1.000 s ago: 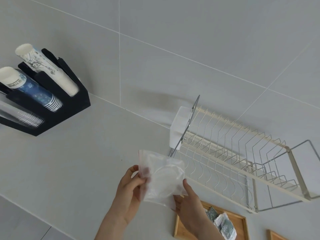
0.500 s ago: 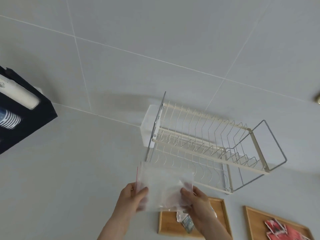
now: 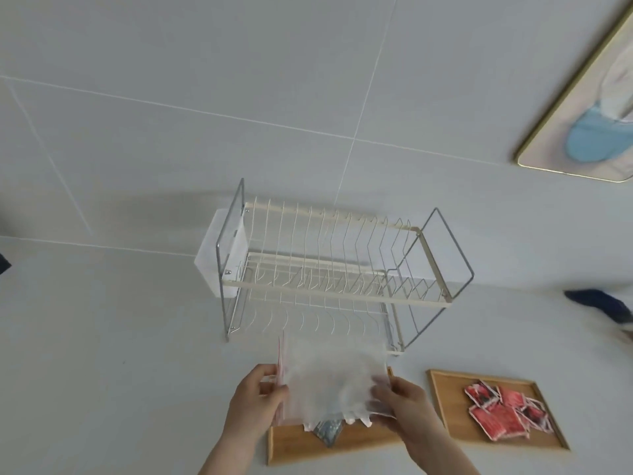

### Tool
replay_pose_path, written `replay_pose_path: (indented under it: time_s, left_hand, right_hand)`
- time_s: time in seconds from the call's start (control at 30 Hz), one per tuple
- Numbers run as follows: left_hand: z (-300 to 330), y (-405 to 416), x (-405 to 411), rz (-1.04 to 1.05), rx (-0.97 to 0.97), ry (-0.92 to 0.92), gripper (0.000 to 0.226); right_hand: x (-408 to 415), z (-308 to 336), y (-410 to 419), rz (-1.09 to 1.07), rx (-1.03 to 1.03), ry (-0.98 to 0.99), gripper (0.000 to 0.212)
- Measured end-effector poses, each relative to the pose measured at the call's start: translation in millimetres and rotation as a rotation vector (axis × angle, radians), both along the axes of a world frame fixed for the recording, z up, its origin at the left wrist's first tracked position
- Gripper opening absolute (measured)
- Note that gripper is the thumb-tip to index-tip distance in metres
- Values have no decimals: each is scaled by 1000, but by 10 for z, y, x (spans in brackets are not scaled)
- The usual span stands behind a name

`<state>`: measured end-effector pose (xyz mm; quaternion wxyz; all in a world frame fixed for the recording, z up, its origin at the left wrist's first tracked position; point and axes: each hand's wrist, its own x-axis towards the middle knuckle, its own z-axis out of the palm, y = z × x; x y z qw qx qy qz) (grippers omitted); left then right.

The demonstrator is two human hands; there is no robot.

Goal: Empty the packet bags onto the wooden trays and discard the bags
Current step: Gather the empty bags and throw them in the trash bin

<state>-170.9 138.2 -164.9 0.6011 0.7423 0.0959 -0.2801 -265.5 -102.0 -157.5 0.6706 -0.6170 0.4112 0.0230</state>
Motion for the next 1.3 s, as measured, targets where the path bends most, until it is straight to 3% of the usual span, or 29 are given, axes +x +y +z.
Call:
replay_pose_path:
  time_s: [0.3, 0.43, 0.57, 0.97, 1.3]
  left_hand:
    - [99, -855, -304, -10, 126, -123, 22]
    - [124, -1477, -593, -76, 152, -203, 31]
    - [185, -2256, -991, -165, 187, -295, 23]
    - [257, -4701, -2578, -580, 181, -432, 12]
    - [-91, -5915, -4043, -947, 197, -435, 12]
  right_hand:
    - [-590, -10, -698, -163, -159, 23, 13]
    - [-1015, 28, -1223, -263, -200, 2, 15]
    - [-1568, 69, -1868, -371, -229, -20, 20]
    - [-3733, 19, -3608, -770, -214, 8, 18]
    - [-5416, -335, -3988, -1135, -130, 146, 16]
